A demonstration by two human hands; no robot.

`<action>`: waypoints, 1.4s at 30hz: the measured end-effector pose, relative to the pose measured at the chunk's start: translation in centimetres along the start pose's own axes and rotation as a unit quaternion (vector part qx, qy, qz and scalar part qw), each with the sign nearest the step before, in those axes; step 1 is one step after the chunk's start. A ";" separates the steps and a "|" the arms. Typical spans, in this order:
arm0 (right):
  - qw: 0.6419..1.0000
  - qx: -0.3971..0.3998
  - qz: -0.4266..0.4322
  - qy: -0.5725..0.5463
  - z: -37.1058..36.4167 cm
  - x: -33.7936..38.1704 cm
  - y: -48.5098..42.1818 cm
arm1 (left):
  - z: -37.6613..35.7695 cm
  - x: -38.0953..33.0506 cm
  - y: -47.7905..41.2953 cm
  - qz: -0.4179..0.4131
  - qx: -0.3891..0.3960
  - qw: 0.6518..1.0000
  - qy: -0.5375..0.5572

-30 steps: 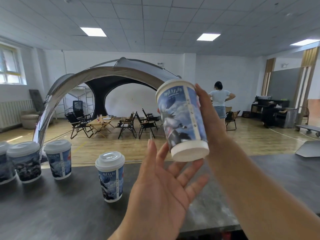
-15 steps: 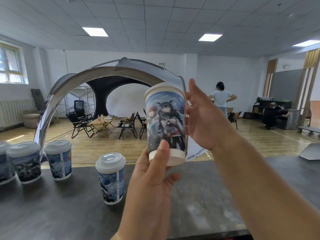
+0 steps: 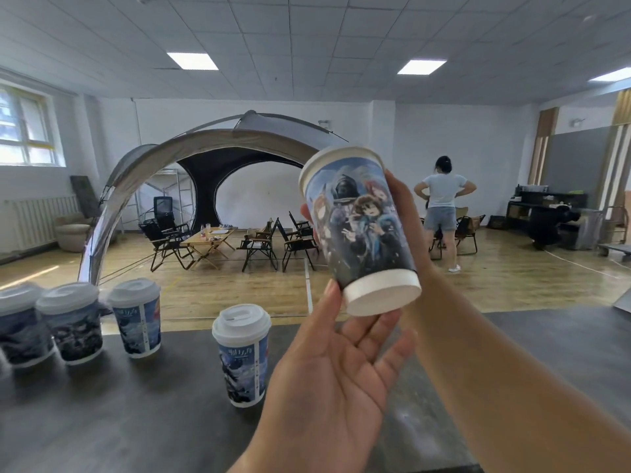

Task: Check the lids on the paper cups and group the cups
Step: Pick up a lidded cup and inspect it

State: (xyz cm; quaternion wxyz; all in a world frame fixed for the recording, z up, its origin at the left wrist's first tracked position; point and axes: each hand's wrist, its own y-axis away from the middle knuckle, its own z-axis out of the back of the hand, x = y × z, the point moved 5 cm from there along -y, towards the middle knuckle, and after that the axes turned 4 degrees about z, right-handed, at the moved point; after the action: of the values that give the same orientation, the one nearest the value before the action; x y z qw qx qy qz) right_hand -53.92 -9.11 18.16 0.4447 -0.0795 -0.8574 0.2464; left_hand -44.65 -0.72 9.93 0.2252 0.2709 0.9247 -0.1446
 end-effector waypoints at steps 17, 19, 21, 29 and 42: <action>0.960 -0.092 -0.014 0.265 -3.8 -0.2 -1.1 | 4.1 -9.1 -1.3 -0.198 -0.055 0.897 -0.391; 0.964 -0.104 -0.015 0.244 -3.1 -0.1 -0.9 | 4.3 -8.5 -1.8 -0.184 -0.040 0.903 -0.386; 0.969 -0.103 -0.010 0.226 -2.4 0.1 -0.4 | 4.4 -7.9 -2.2 -0.172 -0.019 0.910 -0.378; 0.929 -0.097 -0.060 0.352 5.4 2.6 6.2 | 4.9 -1.1 -5.8 -0.140 -0.002 0.874 -0.465; 0.868 -0.257 -0.101 0.412 36.0 17.0 17.7 | -1.0 29.0 -24.3 0.004 0.055 0.777 -0.627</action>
State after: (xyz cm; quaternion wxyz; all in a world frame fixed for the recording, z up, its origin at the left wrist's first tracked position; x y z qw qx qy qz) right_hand -94.33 -0.42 4.39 0.7440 -0.1982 -0.6326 -0.0838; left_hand -80.56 -7.43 -0.08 0.7407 0.1358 0.5679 -0.3323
